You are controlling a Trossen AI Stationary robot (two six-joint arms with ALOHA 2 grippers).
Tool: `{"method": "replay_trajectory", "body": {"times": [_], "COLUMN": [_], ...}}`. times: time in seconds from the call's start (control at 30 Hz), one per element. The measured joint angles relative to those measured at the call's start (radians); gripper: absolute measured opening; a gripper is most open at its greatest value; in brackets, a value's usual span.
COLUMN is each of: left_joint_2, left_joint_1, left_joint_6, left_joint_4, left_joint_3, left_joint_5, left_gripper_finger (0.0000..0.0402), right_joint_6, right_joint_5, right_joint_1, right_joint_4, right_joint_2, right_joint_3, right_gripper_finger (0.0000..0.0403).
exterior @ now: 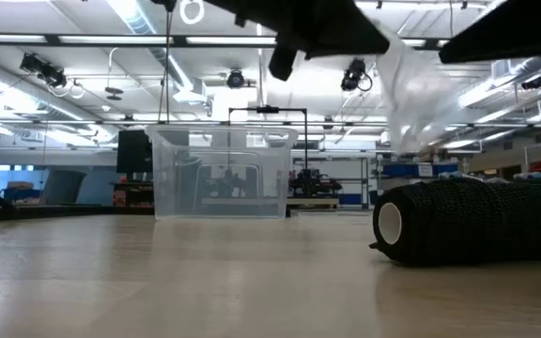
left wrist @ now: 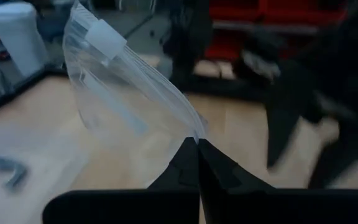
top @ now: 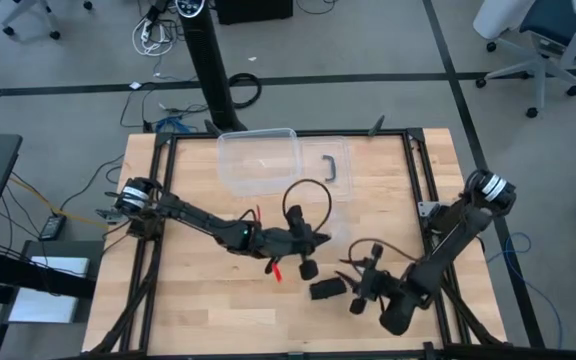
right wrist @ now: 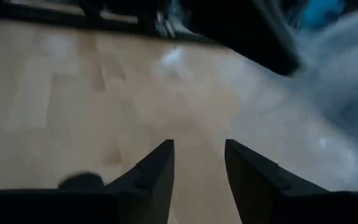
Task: Roll bandage
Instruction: Open the transparent zip bag
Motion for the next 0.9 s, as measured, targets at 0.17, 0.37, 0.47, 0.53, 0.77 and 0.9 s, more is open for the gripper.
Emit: {"method": "replay_trajectory", "body": {"times": [0.17,0.37,0.47,0.53,0.77,0.9], "left_joint_2": [0.0,0.0,0.0,0.0,-0.005,-0.005], "left_joint_1": [0.026,0.032,0.032,0.032,0.038,0.039], "left_joint_6": [-0.002,0.017,0.019,0.024,0.049,0.057], "left_joint_4": [0.13,0.187,0.188,0.187,0.226,0.23], "left_joint_3": [0.0,0.0,0.0,0.0,0.0,0.0], "left_joint_5": [0.071,0.087,0.087,0.086,0.075,0.038], "left_gripper_finger": [0.0,0.0,0.0,0.0,0.0,0.0], "right_joint_6": [-0.154,-0.217,-0.257,-0.31,-0.469,-0.484], "right_joint_5": [0.128,0.243,0.309,0.336,0.342,0.342], "right_joint_1": [-0.031,-0.085,-0.089,-0.081,-0.054,-0.05], "right_joint_4": [0.09,0.116,0.145,0.186,0.301,0.305], "right_joint_2": [0.053,0.072,0.072,0.072,0.072,0.072], "right_joint_3": [0.019,0.034,0.036,0.036,0.036,0.036], "right_gripper_finger": [0.0138,0.0138,0.0136,0.0133,0.0128,0.0128]}}
